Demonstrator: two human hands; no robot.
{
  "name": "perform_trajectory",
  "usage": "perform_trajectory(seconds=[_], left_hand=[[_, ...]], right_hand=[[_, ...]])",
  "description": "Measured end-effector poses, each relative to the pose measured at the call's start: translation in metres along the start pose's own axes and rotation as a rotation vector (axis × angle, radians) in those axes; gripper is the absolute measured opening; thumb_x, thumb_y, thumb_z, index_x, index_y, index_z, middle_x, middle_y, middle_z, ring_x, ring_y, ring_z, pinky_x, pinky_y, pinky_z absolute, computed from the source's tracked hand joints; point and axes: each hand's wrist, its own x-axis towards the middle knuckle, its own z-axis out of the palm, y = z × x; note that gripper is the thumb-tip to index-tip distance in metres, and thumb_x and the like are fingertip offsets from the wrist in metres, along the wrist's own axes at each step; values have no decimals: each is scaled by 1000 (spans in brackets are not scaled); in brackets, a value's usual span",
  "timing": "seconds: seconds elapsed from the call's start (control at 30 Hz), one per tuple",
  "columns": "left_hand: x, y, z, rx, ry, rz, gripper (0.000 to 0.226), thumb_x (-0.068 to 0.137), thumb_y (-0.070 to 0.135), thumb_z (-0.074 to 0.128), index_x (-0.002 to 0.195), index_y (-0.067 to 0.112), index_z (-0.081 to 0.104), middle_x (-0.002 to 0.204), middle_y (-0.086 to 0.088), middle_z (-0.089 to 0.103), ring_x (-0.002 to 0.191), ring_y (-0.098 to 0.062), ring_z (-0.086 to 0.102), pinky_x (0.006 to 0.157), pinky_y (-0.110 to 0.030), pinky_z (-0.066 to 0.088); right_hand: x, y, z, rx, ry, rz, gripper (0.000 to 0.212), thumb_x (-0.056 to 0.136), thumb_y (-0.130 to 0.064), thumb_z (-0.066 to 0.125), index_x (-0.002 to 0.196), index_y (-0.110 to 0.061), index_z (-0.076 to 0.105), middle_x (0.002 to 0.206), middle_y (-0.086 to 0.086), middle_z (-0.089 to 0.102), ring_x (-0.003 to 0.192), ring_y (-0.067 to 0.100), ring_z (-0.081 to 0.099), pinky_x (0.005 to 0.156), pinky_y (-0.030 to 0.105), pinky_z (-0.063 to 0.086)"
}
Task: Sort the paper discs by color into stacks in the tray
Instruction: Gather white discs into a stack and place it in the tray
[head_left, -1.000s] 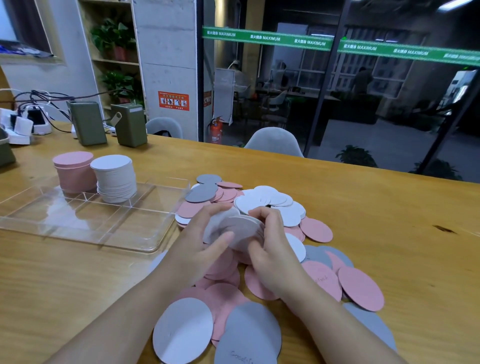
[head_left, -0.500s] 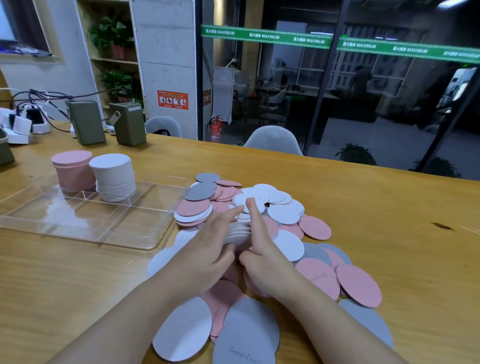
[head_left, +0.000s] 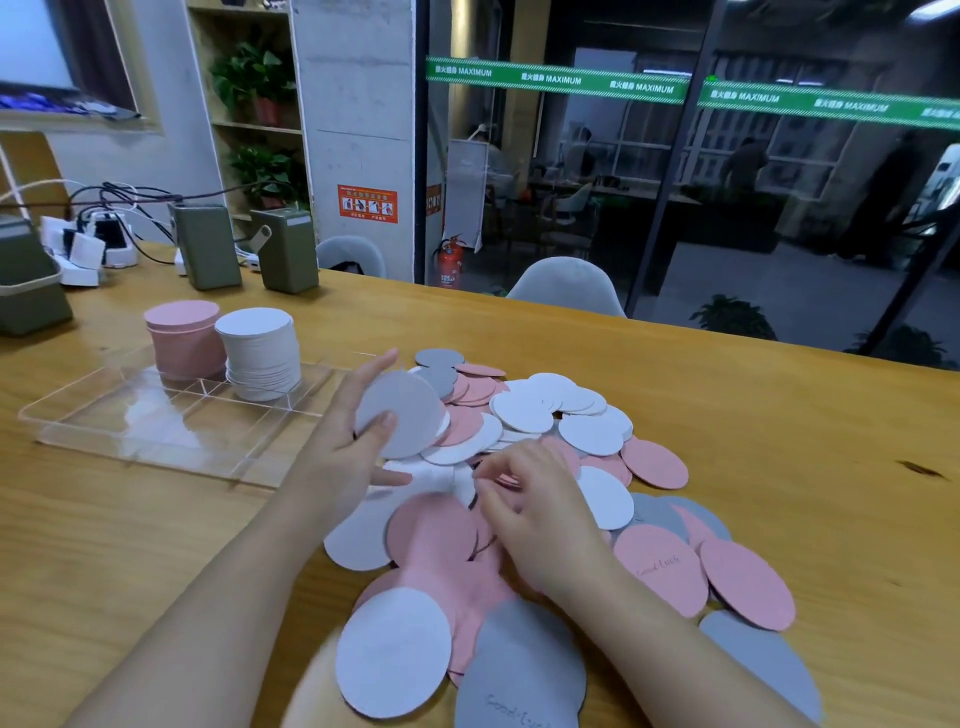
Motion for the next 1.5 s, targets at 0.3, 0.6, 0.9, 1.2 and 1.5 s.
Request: perform_trajectory(seconds=[0.3,0.6,0.9,1.2,1.5], left_hand=[[7,5,-14,-94,191,-53,48,94,-5,40,99,39,61,120,2,46,113,-30,50,57,-30,59],[10,3,-17,-90,225,-100,51,91,-5,40,95,41,62,125,-3,45,110,-29,53,63,-39,60],[6,5,-15,-25,172,-64,49,91,-3,42,99,42,59,115,12,48,101,-16,52,61,-34,59],[6,6,-14,-15,181,-47,51,91,-5,41,100,42,59,110,19,48,95,-10,53,60,-33,60],[6,3,-14,18,159,-24,51,91,-4,41,100,43,59,111,24,47,94,-6,54,64,-36,60]], right_hand=[[19,-35,36,-266,-292,-147,45,86,-43,58,122,-18,57,117,0,55,111,20,38,98,34,34],[25,-40,33,-354,-489,-34,51,72,-55,68,117,-38,50,118,-5,40,111,17,29,94,32,29],[27,-35,22,-371,-296,255,55,74,-48,68,108,-13,42,109,3,41,108,22,35,87,31,36],[38,-46,33,-490,-278,249,50,74,-50,66,95,-17,35,99,-1,41,107,24,36,80,35,28],[50,-34,8,-258,-338,280,24,83,-21,58,104,-9,52,95,4,55,95,25,54,74,33,44]])
